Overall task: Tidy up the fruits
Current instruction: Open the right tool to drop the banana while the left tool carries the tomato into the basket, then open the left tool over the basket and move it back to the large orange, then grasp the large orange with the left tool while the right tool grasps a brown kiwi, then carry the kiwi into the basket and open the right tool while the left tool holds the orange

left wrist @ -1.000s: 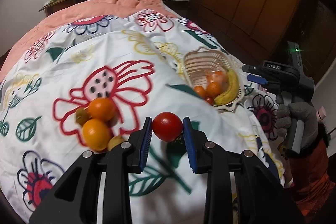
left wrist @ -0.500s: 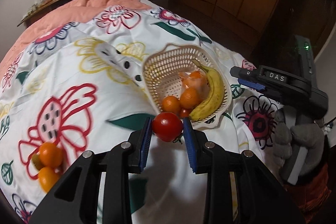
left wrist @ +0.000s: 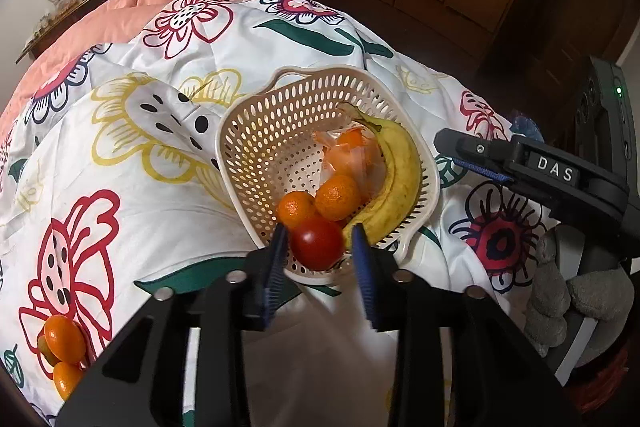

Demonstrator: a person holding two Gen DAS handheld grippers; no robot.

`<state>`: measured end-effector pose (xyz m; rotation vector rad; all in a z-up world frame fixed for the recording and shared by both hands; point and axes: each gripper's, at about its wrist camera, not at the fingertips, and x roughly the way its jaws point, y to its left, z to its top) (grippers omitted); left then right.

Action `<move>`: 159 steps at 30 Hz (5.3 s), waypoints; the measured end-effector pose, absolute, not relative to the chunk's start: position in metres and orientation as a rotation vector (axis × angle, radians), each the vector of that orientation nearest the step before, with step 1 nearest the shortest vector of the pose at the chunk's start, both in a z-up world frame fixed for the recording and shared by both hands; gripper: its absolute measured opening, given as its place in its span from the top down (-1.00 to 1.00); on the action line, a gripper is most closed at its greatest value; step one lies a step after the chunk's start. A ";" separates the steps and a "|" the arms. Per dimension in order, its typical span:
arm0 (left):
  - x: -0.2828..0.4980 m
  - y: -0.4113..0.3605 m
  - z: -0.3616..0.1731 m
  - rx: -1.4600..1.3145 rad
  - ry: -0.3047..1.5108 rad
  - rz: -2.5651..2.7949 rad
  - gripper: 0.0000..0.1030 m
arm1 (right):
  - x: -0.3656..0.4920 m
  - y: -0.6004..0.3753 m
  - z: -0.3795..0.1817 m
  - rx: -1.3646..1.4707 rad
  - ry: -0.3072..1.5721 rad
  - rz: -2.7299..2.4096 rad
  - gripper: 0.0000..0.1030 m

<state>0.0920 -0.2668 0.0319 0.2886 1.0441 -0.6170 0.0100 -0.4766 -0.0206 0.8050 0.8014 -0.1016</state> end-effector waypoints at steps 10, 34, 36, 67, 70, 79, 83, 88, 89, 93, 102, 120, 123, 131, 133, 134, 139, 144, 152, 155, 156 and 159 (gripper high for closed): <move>0.094 -0.256 0.034 0.241 1.041 -0.601 0.05 | 0.010 -0.472 -0.018 0.801 0.798 -0.093 0.16; 0.061 -0.234 0.058 0.370 0.877 -0.462 -0.31 | 0.017 -0.413 -0.010 0.386 0.868 -0.167 0.16; 0.059 -0.230 0.058 0.364 0.877 -0.462 -0.32 | 0.017 -0.404 -0.009 0.344 0.868 -0.166 0.16; 0.058 -0.079 0.073 0.103 0.877 -0.229 -0.32 | 0.015 -0.340 0.012 0.221 0.849 -0.070 0.09; 0.059 -0.064 0.068 0.087 0.888 -0.200 -0.32 | 0.016 -0.336 0.015 0.227 0.847 -0.052 0.09; 0.055 -0.046 0.047 0.068 0.924 -0.175 -0.32 | 0.016 -0.323 0.024 0.239 0.842 0.008 0.08; 0.057 -0.043 0.038 0.067 0.938 -0.169 -0.32 | 0.014 -0.313 0.031 0.220 0.832 0.035 0.08; 0.066 -0.037 0.032 0.033 0.959 -0.170 -0.32 | 0.013 -0.302 0.036 0.202 0.825 0.071 0.08; 0.068 -0.037 0.031 0.028 0.964 -0.172 -0.32 | 0.012 -0.300 0.037 0.201 0.825 0.077 0.08; 0.077 -0.037 0.027 0.003 0.986 -0.188 -0.20 | 0.011 -0.293 0.039 0.190 0.826 0.094 0.08; 0.078 -0.037 0.031 -0.027 0.985 -0.248 0.21 | 0.007 -0.276 0.052 0.249 0.851 0.238 0.05; 0.053 -0.007 0.080 -0.081 0.854 -0.237 0.21 | 0.026 -0.160 0.048 0.043 1.004 0.514 -0.09; 0.051 0.001 0.082 -0.090 0.844 -0.223 0.21 | 0.033 -0.146 0.043 0.004 1.035 0.523 -0.09; 0.050 0.020 0.079 -0.126 0.849 -0.196 0.21 | 0.048 -0.115 0.029 -0.083 1.086 0.518 -0.07; 0.049 0.025 0.079 -0.134 0.848 -0.194 0.21 | 0.052 -0.112 0.023 -0.089 1.105 0.507 0.16; 0.048 0.027 0.078 -0.138 0.847 -0.194 0.21 | 0.053 -0.110 0.020 -0.096 1.118 0.505 0.20; 0.049 0.031 0.076 -0.153 0.852 -0.193 0.21 | 0.052 -0.105 0.018 -0.134 1.117 0.498 0.42; 0.048 0.029 0.076 -0.154 0.854 -0.200 0.21 | 0.051 -0.109 0.021 -0.103 1.107 0.498 0.43; 0.048 0.019 0.077 -0.140 0.857 -0.216 0.21 | 0.044 -0.134 0.046 -0.005 1.036 0.496 0.43; 0.048 0.015 0.077 -0.134 0.859 -0.222 0.21 | 0.045 -0.147 0.056 0.021 1.009 0.475 0.43; 0.048 0.013 0.077 -0.132 0.858 -0.223 0.21 | 0.045 -0.156 0.059 0.035 0.998 0.462 0.43; 0.047 0.010 0.079 -0.128 0.856 -0.228 0.21 | 0.047 -0.180 0.066 0.070 0.973 0.420 0.43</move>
